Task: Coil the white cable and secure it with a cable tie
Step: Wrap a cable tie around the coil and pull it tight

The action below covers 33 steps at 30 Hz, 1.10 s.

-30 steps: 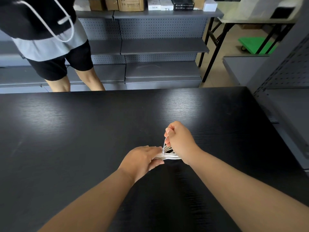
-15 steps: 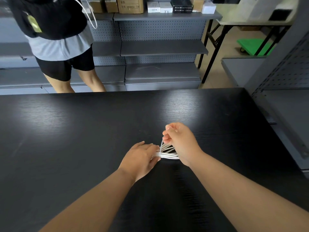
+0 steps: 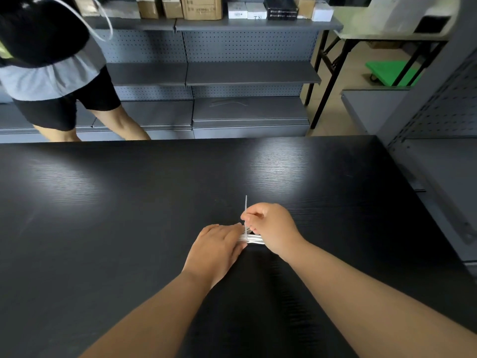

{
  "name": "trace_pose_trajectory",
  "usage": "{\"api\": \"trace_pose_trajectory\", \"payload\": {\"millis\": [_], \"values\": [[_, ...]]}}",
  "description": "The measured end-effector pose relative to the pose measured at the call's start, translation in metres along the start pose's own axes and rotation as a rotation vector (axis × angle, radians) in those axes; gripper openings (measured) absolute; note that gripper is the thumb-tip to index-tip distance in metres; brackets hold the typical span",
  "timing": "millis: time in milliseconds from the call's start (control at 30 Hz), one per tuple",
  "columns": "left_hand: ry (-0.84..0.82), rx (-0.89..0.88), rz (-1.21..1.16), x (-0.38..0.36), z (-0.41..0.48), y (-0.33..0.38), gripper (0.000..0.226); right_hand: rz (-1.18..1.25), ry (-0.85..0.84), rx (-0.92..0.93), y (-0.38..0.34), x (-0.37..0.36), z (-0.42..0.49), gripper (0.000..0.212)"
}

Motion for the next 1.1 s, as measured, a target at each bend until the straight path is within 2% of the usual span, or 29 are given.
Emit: {"api": "trace_pose_trajectory", "payload": {"millis": [133,400,500,567,700,800,867,1000,1100], "values": [[0.011,-0.009,-0.007,-0.002,-0.001,0.000,0.057,0.084,0.045,-0.007,0.000,0.006,-0.003,0.017],[-0.037,-0.045,-0.029,-0.002,0.001,0.003,0.060,0.169,0.077,0.017,-0.002,0.012,-0.009,0.028],[-0.095,-0.091,-0.011,-0.004,-0.002,0.007,0.043,0.026,0.029,0.073,-0.007,0.007,-0.010,0.017],[-0.159,-0.101,-0.006,-0.005,-0.005,0.006,0.040,-0.151,0.024,0.127,-0.011,0.008,-0.009,0.020],[-0.304,-0.115,0.046,-0.002,-0.019,-0.009,0.051,-0.620,-0.073,0.200,-0.004,0.000,-0.004,0.060],[-0.362,-0.100,0.111,0.009,-0.029,-0.028,0.053,-0.901,-0.202,0.116,0.021,-0.012,-0.002,0.088],[-0.386,-0.052,0.143,0.018,-0.036,-0.044,0.054,-0.958,-0.234,0.076,0.026,-0.021,-0.001,0.095],[-0.394,0.020,0.186,0.036,-0.052,-0.073,0.047,-0.965,-0.141,0.144,0.005,-0.042,-0.002,0.087],[-0.375,0.116,0.216,0.052,-0.065,-0.097,0.049,-0.877,-0.107,0.151,-0.012,-0.060,0.002,0.082]]}}
Point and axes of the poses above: each hand's wrist, its own z-axis towards the middle knuckle, its own x-axis out of the back of the hand, y = z × x, the point moved 10 cm from there along z, towards the middle knuckle, and after that the axes turned 15 degrees about -x, right-handed, at the moved point
